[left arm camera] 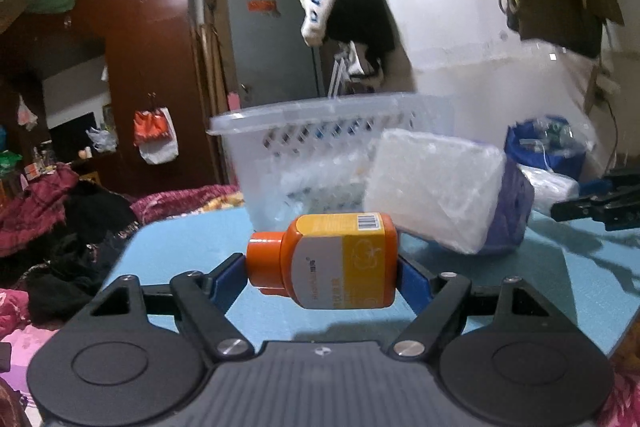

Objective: Organize objects
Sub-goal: 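Carry the pill bottle and white roll over the basket with both grippers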

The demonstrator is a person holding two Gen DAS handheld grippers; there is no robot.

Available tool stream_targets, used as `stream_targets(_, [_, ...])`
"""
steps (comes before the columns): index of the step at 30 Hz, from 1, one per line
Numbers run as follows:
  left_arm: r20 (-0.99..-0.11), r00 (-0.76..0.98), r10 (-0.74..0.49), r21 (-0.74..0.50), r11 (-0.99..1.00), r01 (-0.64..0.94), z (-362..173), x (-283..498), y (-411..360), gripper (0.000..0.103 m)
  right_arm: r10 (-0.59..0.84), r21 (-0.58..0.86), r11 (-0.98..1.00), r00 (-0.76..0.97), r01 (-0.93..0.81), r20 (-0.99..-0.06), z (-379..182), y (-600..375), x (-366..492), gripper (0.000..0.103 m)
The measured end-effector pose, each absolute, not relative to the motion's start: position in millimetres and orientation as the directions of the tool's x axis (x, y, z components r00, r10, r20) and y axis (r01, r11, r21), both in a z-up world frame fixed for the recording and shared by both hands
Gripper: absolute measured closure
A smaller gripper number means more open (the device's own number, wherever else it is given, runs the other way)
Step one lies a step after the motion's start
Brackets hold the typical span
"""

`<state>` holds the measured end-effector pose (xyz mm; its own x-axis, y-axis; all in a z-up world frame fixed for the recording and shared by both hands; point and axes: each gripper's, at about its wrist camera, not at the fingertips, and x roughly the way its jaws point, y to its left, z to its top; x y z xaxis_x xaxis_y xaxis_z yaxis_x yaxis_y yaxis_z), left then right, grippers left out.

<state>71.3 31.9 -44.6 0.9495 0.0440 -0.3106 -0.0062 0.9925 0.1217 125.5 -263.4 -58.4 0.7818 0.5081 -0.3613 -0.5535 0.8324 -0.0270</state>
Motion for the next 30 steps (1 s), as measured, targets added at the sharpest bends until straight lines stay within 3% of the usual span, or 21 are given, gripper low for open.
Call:
stream_targets(13, [-0.184, 0.982, 0.032, 0.079, 0.997, -0.018, -13, 54, 43, 0.021, 0.545, 0.001, 0.827, 0.801, -0.563, -0.250, -30, -275, 115, 0.056])
stream_targets(20, [-0.144, 0.990, -0.010, 0.067, 0.998, 0.019, 37, 81, 45, 0.021, 0.568, -0.021, 0.812, 0.798, -0.584, -0.200, 12, -255, 130, 0.056])
stream_targets(30, [-0.198, 0.980, -0.007, 0.061, 0.998, 0.020, 99, 163, 46, 0.021, 0.574, -0.067, 0.799, 0.791, -0.597, -0.210, 62, -202, 174, 0.056])
